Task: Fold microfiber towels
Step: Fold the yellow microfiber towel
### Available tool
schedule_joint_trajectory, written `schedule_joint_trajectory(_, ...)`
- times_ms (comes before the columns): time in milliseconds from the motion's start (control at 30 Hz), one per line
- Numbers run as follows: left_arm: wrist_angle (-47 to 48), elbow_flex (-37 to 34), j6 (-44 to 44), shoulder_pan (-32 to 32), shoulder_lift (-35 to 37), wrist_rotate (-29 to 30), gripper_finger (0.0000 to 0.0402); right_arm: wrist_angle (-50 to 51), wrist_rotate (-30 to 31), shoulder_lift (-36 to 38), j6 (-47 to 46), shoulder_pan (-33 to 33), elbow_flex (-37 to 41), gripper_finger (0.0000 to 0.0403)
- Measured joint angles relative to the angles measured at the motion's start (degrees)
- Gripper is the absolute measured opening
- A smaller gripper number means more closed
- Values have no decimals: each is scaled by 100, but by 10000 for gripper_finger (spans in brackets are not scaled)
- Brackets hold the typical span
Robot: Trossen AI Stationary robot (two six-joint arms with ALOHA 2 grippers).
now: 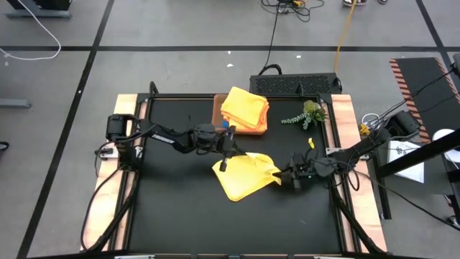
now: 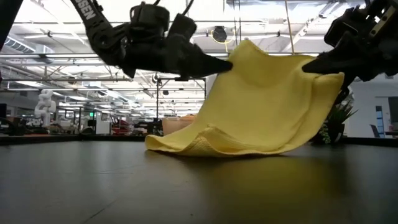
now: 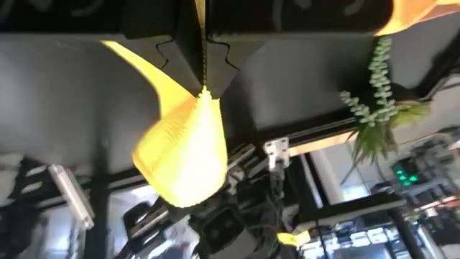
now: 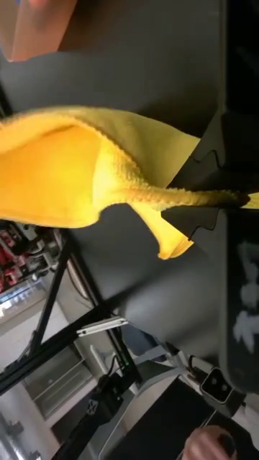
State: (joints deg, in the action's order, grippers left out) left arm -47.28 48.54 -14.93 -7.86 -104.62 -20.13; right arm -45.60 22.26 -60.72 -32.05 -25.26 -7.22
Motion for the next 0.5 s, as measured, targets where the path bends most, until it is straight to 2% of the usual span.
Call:
schedule_joint_trajectory(267,-756,-789,101,-73,-2,-42,0,-671,7,-453,257,2,-36,0)
schedule_joint_trajectory(500,-850,-1087,16,-146,-2,72,0,-818,-22,-1300,549,9,-628,0)
